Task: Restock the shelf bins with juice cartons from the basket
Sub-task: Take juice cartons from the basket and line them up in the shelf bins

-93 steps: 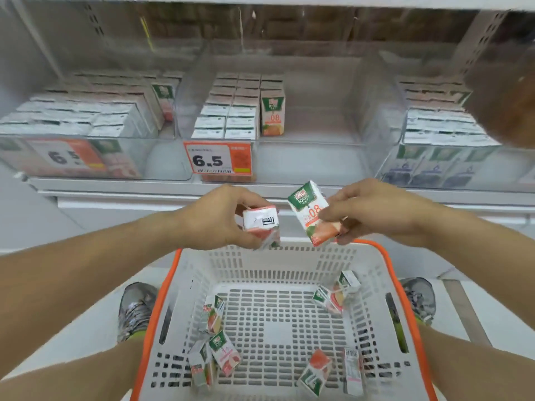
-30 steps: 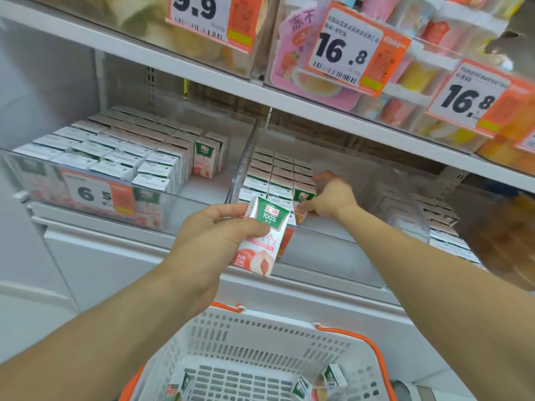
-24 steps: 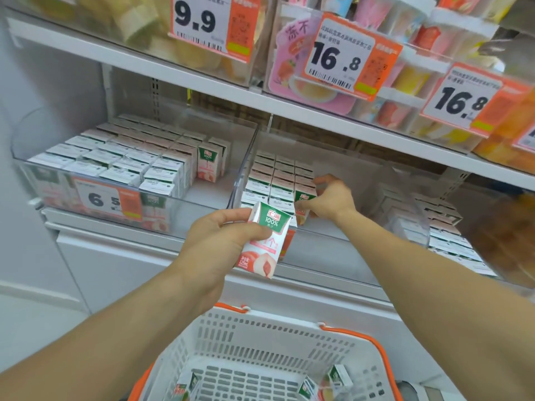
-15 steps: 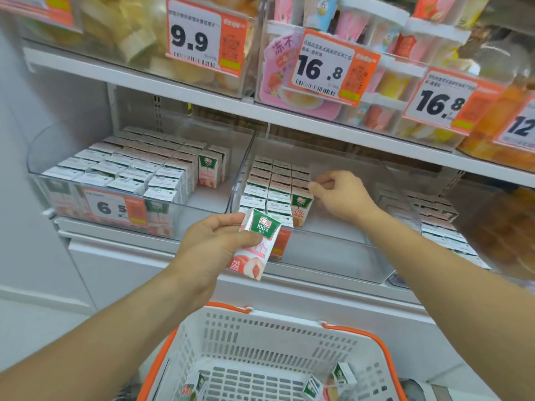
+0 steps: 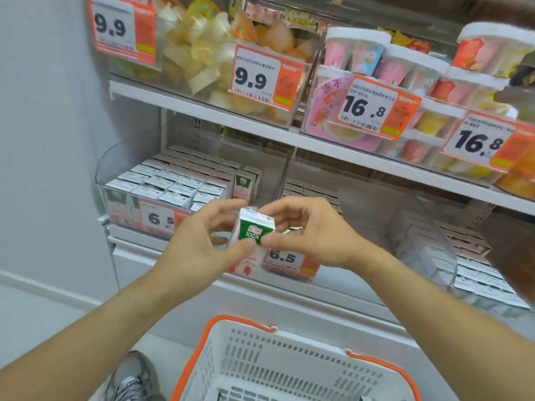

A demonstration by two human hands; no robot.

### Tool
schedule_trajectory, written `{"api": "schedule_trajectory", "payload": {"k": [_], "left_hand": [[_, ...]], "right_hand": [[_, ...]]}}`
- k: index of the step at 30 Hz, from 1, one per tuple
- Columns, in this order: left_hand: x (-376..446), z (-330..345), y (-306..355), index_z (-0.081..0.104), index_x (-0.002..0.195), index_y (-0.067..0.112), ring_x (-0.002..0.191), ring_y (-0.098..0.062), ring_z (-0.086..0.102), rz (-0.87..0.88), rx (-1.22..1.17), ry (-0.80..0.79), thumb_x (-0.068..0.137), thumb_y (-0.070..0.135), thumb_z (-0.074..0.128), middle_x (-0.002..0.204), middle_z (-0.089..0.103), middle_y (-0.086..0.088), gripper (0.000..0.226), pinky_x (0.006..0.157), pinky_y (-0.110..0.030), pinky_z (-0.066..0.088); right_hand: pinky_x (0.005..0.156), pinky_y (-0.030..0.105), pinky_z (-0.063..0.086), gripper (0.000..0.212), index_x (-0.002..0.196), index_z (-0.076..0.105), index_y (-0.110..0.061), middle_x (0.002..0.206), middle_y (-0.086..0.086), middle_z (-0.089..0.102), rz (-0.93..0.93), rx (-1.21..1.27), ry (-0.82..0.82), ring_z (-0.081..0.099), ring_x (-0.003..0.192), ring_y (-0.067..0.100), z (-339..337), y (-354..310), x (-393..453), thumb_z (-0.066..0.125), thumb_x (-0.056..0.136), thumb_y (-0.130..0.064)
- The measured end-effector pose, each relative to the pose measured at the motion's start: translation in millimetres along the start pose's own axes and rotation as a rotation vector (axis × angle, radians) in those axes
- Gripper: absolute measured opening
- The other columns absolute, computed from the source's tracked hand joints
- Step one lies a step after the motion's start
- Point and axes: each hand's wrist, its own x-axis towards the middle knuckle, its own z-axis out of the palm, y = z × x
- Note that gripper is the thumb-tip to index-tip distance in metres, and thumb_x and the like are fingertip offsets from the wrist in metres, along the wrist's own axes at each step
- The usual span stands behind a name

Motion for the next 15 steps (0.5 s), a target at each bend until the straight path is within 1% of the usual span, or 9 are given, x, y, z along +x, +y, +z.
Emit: {"api": "schedule_trajectory", "payload": {"k": [2, 4, 6, 8, 10, 11, 12, 14, 15], "left_hand": [[1, -15, 3, 0.054, 0.122, 0.047, 0.1, 0.005, 0.062, 0.083, 0.29, -0.051, 0.08, 0.023, 0.081, 0.104, 0.067, 0.03, 0.056, 0.079, -0.015, 0.049], [9, -27, 7, 0.054, 0.117, 0.054, 0.091, 0.003, 0.063, 0.116, 0.47, -0.088, 0.08, 0.024, 0.08, 0.099, 0.062, 0.034, 0.054, 0.074, -0.017, 0.052], [23, -35, 7, 0.057, 0.109, 0.056, 0.084, -0.002, 0.066, 0.133, 0.47, -0.06, 0.08, 0.012, 0.079, 0.096, 0.062, 0.031, 0.058, 0.072, -0.021, 0.056], [41, -41, 4, 0.057, 0.102, 0.054, 0.09, 0.001, 0.065, 0.161, 0.432, 0.051, 0.08, 0.002, 0.077, 0.095, 0.064, 0.027, 0.06, 0.071, -0.018, 0.056], [64, -45, 1, 0.056, 0.102, 0.046, 0.095, -0.001, 0.062, 0.192, 0.464, 0.141, 0.08, 0.001, 0.076, 0.096, 0.066, 0.02, 0.054, 0.08, -0.024, 0.056], [79, -47, -1, 0.056, 0.103, 0.042, 0.096, -0.005, 0.062, 0.204, 0.502, 0.146, 0.08, 0.002, 0.076, 0.101, 0.064, 0.015, 0.05, 0.084, -0.027, 0.054], [96, -47, -4, 0.056, 0.104, 0.038, 0.097, -0.01, 0.062, 0.2, 0.544, 0.134, 0.08, 0.004, 0.077, 0.106, 0.063, 0.009, 0.047, 0.085, -0.024, 0.051], [129, -44, -11, 0.058, 0.108, 0.034, 0.096, -0.013, 0.061, 0.153, 0.599, 0.105, 0.08, 0.007, 0.079, 0.111, 0.058, 0.001, 0.044, 0.08, -0.013, 0.045], [145, -40, -16, 0.06, 0.112, 0.03, 0.095, -0.015, 0.062, 0.134, 0.619, 0.096, 0.079, 0.009, 0.08, 0.112, 0.058, -0.002, 0.044, 0.079, -0.013, 0.044]], "right_hand": [[0.075, 0.041, 0.061, 0.032, 0.107, 0.072, -0.022, 0.095, 0.001, 0.075, -0.069, -0.081, 0.017, 0.069, 0.086, 0.024, 12, 0, 6, 0.083, 0.078, -0.014], [0.072, 0.033, 0.061, 0.033, 0.107, 0.072, -0.027, 0.094, -0.004, 0.073, -0.099, -0.09, 0.073, 0.069, 0.083, 0.014, 22, 2, 11, 0.084, 0.077, -0.018], [0.072, 0.023, 0.057, 0.034, 0.108, 0.071, -0.028, 0.096, -0.009, 0.072, -0.15, -0.183, 0.194, 0.068, 0.083, 0.008, 27, 11, 16, 0.084, 0.078, -0.021], [0.073, 0.01, 0.046, 0.035, 0.109, 0.068, -0.029, 0.098, -0.013, 0.067, -0.174, -0.41, 0.349, 0.062, 0.085, 0.002, 23, 23, 19, 0.083, 0.077, -0.026], [0.074, 0.002, 0.036, 0.04, 0.113, 0.065, -0.03, 0.101, -0.014, 0.061, -0.098, -0.55, 0.376, 0.055, 0.086, -0.002, 17, 36, 19, 0.082, 0.078, -0.036], [0.075, 0.001, 0.034, 0.042, 0.116, 0.064, -0.031, 0.102, -0.015, 0.059, -0.051, -0.576, 0.347, 0.053, 0.086, -0.003, 16, 42, 19, 0.08, 0.079, -0.04], [0.075, 0.002, 0.034, 0.042, 0.117, 0.063, -0.031, 0.102, -0.015, 0.058, -0.022, -0.585, 0.319, 0.052, 0.086, -0.002, 15, 49, 19, 0.078, 0.08, -0.043], [0.075, 0.007, 0.037, 0.038, 0.117, 0.062, -0.033, 0.101, -0.016, 0.059, -0.033, -0.556, 0.307, 0.053, 0.089, 0.002, 17, 62, 20, 0.075, 0.083, -0.044], [0.076, 0.007, 0.038, 0.037, 0.116, 0.062, -0.034, 0.101, -0.016, 0.06, -0.055, -0.538, 0.321, 0.054, 0.09, 0.002, 17, 68, 21, 0.075, 0.083, -0.042]]}}
